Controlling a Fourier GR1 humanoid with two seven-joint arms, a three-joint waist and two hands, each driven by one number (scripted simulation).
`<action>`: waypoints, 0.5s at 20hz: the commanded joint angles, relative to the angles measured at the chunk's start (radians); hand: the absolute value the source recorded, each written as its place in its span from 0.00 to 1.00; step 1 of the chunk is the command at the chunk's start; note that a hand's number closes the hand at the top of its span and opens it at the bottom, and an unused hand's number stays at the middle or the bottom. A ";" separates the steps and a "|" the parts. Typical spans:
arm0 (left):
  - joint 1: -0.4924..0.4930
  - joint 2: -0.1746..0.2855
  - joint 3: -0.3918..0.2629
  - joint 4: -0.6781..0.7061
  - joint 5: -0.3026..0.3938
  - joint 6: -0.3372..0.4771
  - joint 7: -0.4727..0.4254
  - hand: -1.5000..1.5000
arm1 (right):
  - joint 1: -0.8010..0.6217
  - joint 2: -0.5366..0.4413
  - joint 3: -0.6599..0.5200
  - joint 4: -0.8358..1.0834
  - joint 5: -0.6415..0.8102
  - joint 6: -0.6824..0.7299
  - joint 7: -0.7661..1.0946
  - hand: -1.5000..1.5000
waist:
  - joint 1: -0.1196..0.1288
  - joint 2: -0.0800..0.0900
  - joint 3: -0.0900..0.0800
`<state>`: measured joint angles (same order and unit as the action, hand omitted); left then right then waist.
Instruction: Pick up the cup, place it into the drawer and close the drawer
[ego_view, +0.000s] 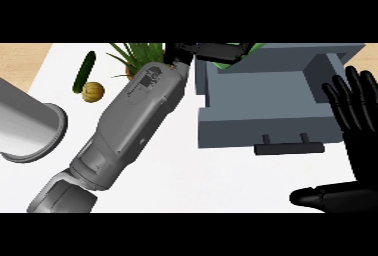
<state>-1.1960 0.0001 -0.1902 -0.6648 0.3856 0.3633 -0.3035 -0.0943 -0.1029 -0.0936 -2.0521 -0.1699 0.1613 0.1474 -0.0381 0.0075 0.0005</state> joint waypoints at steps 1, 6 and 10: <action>-0.043 0.000 -0.047 0.129 0.074 0.007 -0.055 1.00 | 0.007 0.024 0.025 -0.016 0.003 -0.011 0.004 0.00 | -0.014 0.003 0.000; -0.093 0.000 -0.160 0.199 0.135 0.046 -0.059 1.00 | -0.025 -0.013 -0.010 0.037 -0.024 0.022 -0.007 0.00 | -0.032 0.007 0.001; -0.126 0.000 -0.201 0.271 0.143 0.011 -0.062 1.00 | -0.051 -0.007 0.000 0.055 -0.011 0.019 -0.021 0.00 | -0.037 0.012 0.001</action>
<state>-1.2831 0.0000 -0.3592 -0.4714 0.5120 0.3967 -0.3540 -0.1190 -0.1023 -0.0888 -2.0047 -0.1739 0.1773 0.1208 -0.0685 0.0154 0.0012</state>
